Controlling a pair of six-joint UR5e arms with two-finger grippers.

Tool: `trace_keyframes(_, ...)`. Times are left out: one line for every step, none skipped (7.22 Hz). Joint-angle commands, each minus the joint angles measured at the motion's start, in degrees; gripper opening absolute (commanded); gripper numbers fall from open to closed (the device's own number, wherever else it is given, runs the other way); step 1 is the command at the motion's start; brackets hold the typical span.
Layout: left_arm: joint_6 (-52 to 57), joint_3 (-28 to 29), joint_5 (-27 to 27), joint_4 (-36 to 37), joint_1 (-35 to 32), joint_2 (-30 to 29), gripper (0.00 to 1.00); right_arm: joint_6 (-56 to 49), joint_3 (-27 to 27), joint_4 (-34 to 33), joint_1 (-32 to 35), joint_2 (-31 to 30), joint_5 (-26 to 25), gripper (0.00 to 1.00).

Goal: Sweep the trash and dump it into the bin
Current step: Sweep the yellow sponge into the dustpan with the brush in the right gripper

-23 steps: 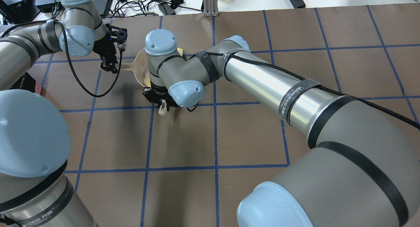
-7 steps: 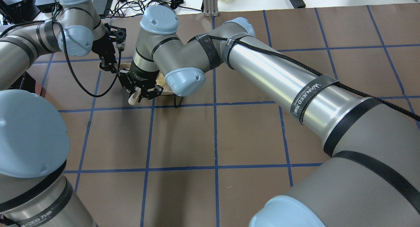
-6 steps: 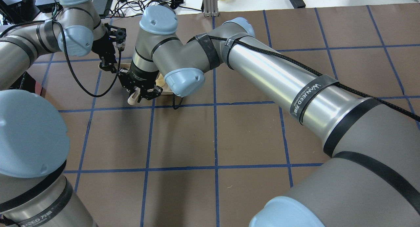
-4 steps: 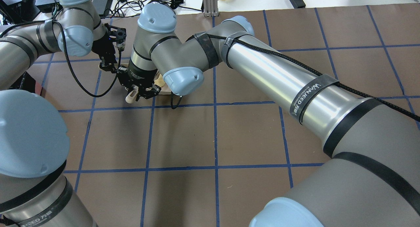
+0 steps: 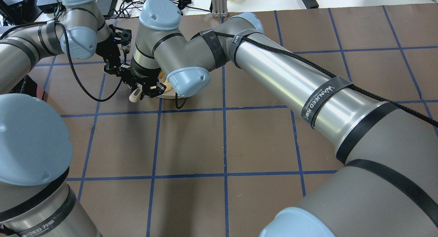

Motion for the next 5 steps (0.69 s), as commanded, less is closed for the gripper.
trace_keyframes(0.05, 0.0, 0.0, 0.0, 0.09, 0.0, 0.0, 11.95, 0.44, -6.87, 1.5, 1.14, 0.45, 0.0)
trace_keyframes(0.05, -0.09, 0.0, 0.0, 0.17, 0.0, 0.0, 10.15, 0.53, -10.71, 0.36, 1.85, 0.17, 0.0)
trace_keyframes(0.05, -0.09, 0.0, 0.0, 0.18, 0.0, 0.0, -7.1, 0.62, -4.57, 0.44, 1.51, -5.05, 0.0)
trace_keyframes(0.05, -0.09, 0.0, 0.0, 0.18, 0.0, 0.0, -4.57, 0.62, -3.21, 0.44, 1.42, -5.19, 0.0)
trace_keyframes(0.05, -0.09, 0.0, 0.0, 0.18, 0.0, 0.0, -4.63, 0.62, -3.02, 0.35, 1.16, -5.19, 0.0)
